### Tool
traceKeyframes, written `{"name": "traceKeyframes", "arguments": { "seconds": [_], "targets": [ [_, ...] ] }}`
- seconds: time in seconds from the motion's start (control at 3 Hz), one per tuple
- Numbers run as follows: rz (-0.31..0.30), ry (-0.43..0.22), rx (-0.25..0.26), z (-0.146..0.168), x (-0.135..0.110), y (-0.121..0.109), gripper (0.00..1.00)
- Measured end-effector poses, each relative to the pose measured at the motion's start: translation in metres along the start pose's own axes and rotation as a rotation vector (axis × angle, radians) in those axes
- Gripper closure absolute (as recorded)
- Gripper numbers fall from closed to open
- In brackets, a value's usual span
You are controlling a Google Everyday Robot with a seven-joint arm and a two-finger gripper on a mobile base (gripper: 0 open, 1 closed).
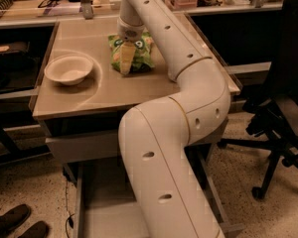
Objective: Place green rice chip bag into middle drawer
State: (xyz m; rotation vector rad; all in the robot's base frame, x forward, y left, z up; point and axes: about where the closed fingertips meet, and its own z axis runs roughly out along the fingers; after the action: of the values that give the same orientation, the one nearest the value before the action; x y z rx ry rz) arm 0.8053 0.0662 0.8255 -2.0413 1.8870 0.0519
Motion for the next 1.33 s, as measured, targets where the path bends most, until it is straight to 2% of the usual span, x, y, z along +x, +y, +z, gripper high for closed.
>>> {"name": "traceKeyframes", "arguments": {
  "seconds": [1.0, 1.33],
  "targets": [
    [0.000, 0.000, 0.000, 0.0000, 0.0000, -0.0001, 0.88],
    [0.000, 0.000, 0.000, 0.0000, -0.0001, -0.0001, 1.00]
  ]
}}
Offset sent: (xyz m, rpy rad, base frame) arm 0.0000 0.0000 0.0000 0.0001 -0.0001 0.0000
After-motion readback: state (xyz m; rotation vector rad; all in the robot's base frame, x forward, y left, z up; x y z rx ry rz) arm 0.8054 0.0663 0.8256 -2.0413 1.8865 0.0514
